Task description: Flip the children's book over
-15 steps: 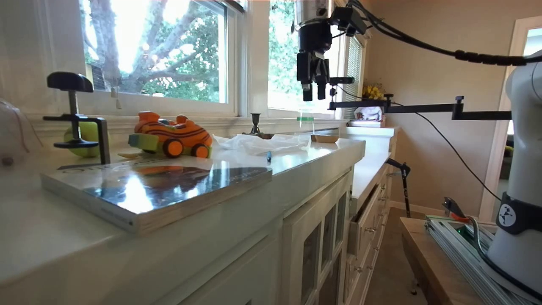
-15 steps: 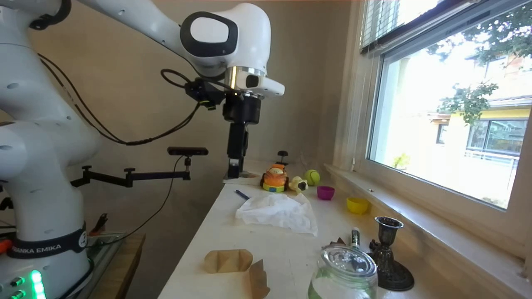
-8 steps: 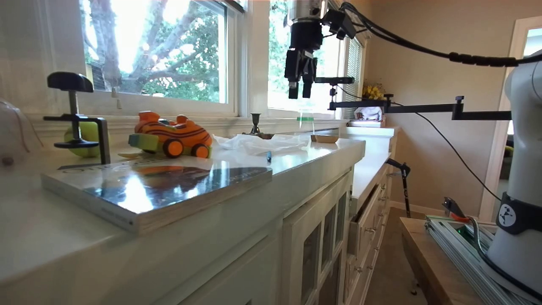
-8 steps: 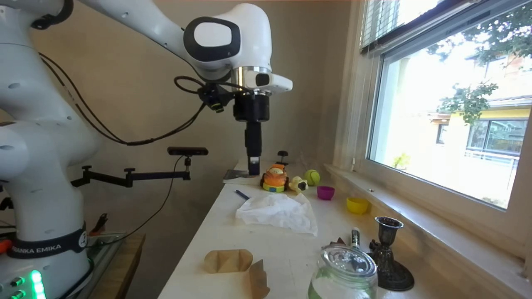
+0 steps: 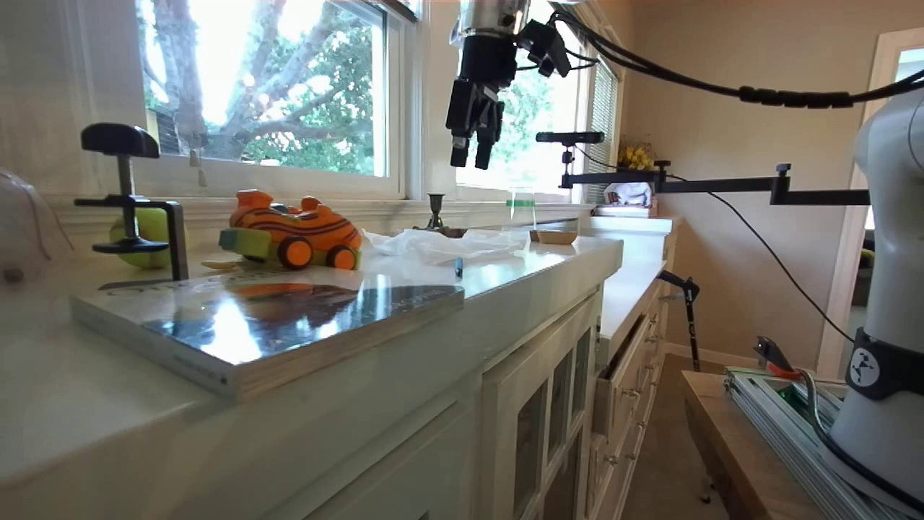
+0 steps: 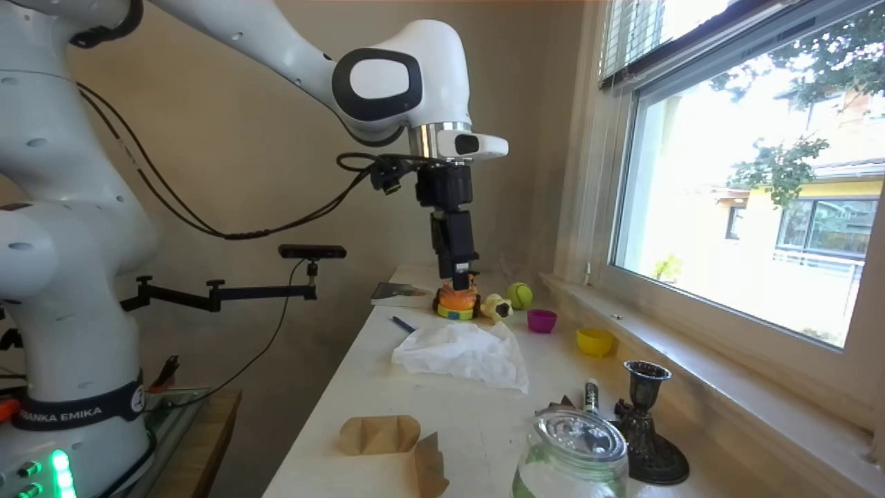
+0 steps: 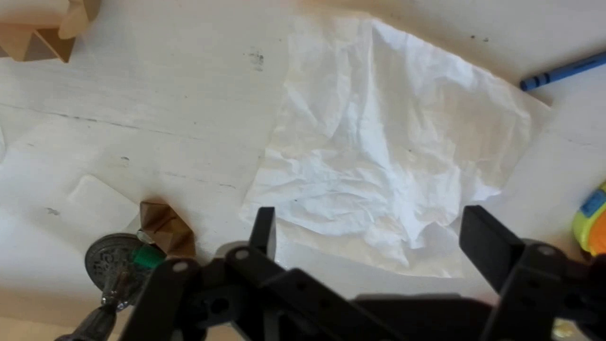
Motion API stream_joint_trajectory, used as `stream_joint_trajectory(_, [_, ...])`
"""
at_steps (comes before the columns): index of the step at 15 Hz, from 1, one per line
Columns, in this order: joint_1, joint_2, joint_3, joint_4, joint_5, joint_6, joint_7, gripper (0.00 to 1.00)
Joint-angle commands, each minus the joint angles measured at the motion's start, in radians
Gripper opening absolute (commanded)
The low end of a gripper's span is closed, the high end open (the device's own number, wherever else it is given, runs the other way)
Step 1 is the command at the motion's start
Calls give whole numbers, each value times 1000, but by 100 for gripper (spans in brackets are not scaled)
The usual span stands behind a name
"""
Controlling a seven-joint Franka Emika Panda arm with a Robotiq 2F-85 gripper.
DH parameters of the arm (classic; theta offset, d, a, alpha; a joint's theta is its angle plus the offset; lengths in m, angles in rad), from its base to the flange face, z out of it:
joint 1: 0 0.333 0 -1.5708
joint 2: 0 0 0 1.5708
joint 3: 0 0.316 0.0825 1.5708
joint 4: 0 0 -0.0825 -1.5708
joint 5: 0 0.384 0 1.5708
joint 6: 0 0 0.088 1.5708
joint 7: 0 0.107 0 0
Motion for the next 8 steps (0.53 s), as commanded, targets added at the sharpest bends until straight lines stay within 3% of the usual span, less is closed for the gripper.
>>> stream_joint_trajectory(1, [29, 32, -14, 49, 68, 8, -79, 100])
stream_joint_trajectory(8, [100, 30, 5, 34, 107, 18, -254, 100])
